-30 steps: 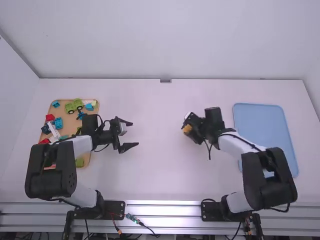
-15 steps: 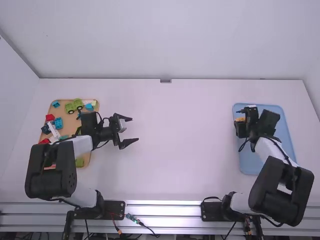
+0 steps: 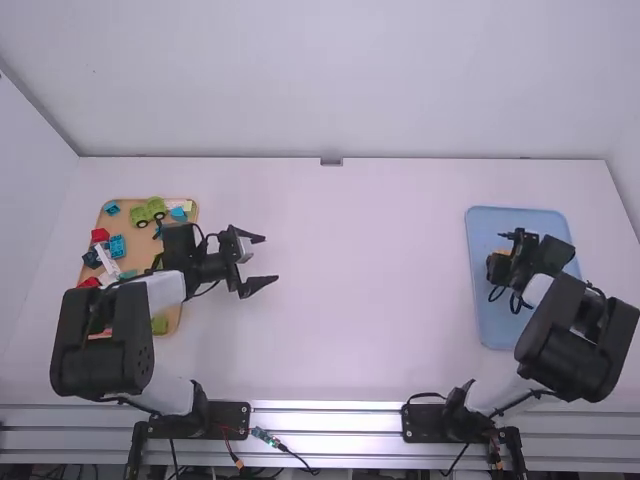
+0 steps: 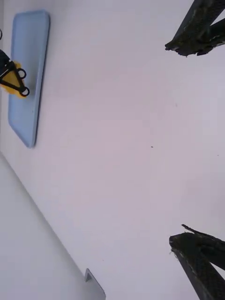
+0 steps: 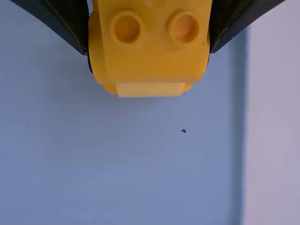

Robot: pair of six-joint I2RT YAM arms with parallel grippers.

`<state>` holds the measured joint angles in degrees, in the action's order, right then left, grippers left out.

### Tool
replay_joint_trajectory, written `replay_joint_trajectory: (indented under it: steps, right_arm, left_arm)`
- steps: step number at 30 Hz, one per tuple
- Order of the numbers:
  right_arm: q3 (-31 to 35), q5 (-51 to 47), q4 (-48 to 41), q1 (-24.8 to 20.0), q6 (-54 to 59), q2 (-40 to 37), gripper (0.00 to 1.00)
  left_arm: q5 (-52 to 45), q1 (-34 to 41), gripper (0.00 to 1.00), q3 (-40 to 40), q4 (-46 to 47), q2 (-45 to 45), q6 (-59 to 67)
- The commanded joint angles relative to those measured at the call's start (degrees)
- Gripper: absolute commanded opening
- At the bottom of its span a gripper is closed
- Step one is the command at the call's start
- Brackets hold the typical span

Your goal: Assemble lego blocks to make yellow taxi

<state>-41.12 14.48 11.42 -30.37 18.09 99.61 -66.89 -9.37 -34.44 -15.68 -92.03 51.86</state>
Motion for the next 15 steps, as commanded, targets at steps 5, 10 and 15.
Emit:
replay_joint_trajectory:
  steps: [5,10,15]
  right_arm:
    - [-0.1,-6.0,-0.1,0.0,-0.7,0.2,0.47]
    - [-0.1,-6.0,-0.3,0.0,-1.7,0.2,0.99]
    - [-0.8,-7.2,-3.5,1.3,-3.3,-0.5,0.99]
  left_arm:
    - [-1.0,0.4,0.99,0.7,0.2,0.9,-0.4]
    - [-1.2,0.4,0.99,0.7,0.1,0.9,-1.7]
    - [2.1,0.5,0.99,0.7,-2.4,0.9,-10.5]
